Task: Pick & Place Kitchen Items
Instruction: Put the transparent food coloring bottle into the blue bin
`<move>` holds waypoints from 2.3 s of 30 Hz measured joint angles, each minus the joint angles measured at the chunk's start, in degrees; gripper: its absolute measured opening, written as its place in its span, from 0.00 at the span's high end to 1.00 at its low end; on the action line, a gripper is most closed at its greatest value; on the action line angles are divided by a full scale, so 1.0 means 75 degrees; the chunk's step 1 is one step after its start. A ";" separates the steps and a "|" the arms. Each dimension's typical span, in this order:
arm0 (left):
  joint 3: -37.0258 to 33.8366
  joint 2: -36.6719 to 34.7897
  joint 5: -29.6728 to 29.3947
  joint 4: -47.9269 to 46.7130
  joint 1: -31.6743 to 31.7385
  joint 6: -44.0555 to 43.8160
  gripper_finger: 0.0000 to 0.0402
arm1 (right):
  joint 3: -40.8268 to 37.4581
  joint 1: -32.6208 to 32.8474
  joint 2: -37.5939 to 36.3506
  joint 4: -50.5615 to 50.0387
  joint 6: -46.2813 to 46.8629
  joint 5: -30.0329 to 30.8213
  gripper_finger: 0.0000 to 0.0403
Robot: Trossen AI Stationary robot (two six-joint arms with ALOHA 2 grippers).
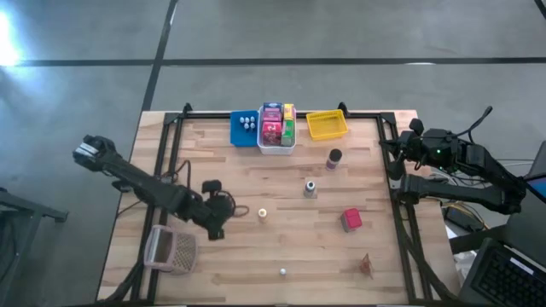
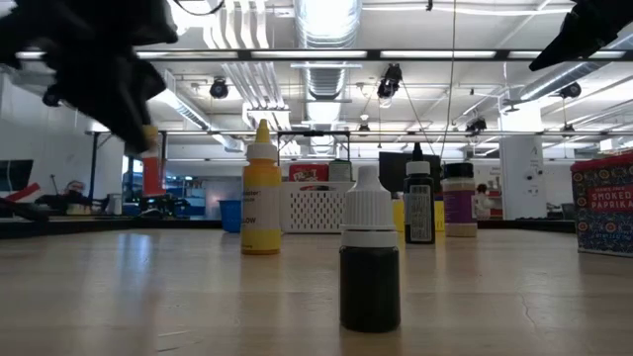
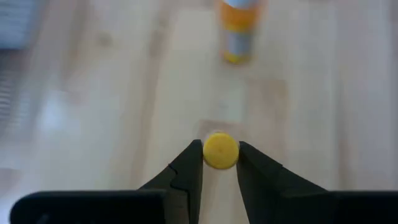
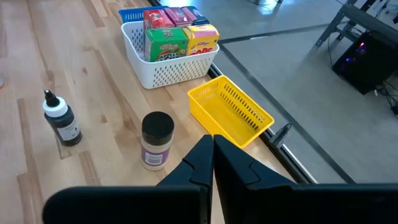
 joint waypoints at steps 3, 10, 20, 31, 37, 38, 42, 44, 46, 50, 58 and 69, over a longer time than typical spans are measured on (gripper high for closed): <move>0.0000 -0.0275 -0.0310 -0.0001 0.0599 0.0414 0.78 | 0.0001 -0.0001 0.0000 0.0001 -0.0002 0.0001 0.98; -0.0006 -0.0709 -0.0531 0.0733 0.2625 0.1707 0.78 | -0.0002 0.0000 0.0003 0.0003 0.0013 0.0002 0.98; -0.0012 -0.0649 0.1346 0.2055 0.6855 0.2818 0.78 | 0.0001 0.0000 0.0003 0.0000 -0.0001 0.0001 0.98; 0.0493 0.0898 0.2136 0.2808 0.8418 0.3976 0.78 | 0.0001 0.0000 0.0000 0.0000 0.0010 -0.0001 0.98; 0.1332 0.1859 0.1969 0.2329 0.8547 0.4162 0.78 | -0.0001 -0.0002 0.0000 0.0001 -0.0001 0.0000 0.98; 0.1412 0.1989 0.1953 0.2182 0.8579 0.4157 0.78 | -0.0001 -0.0001 0.0000 0.0001 0.0006 0.0002 0.98; 0.1507 0.2361 0.1847 0.2091 0.8668 0.4147 0.78 | -0.0001 -0.0003 0.0000 0.0000 0.0003 -0.0001 0.98; 0.1548 0.2490 0.1850 0.2170 0.8758 0.4112 0.78 | 0.0001 -0.0001 0.0000 0.0001 0.0007 -0.0001 0.98; 0.1559 0.2617 0.1841 0.2237 0.8871 0.4093 0.78 | -0.0002 -0.0002 0.0000 0.0002 0.0003 -0.0001 0.98; 0.1577 0.2806 0.1802 0.2501 0.9062 0.4005 0.78 | -0.0001 -0.0001 0.0000 0.0001 0.0001 -0.0001 0.98; 0.1577 0.3268 0.1756 0.2873 0.9181 0.3958 0.78 | 0.0001 -0.0002 0.0001 0.0002 0.0001 -0.0001 0.98; 0.1588 0.3453 0.1704 0.3175 0.9176 0.3924 0.76 | -0.0001 -0.0003 0.0001 0.0002 0.0006 0.0002 0.98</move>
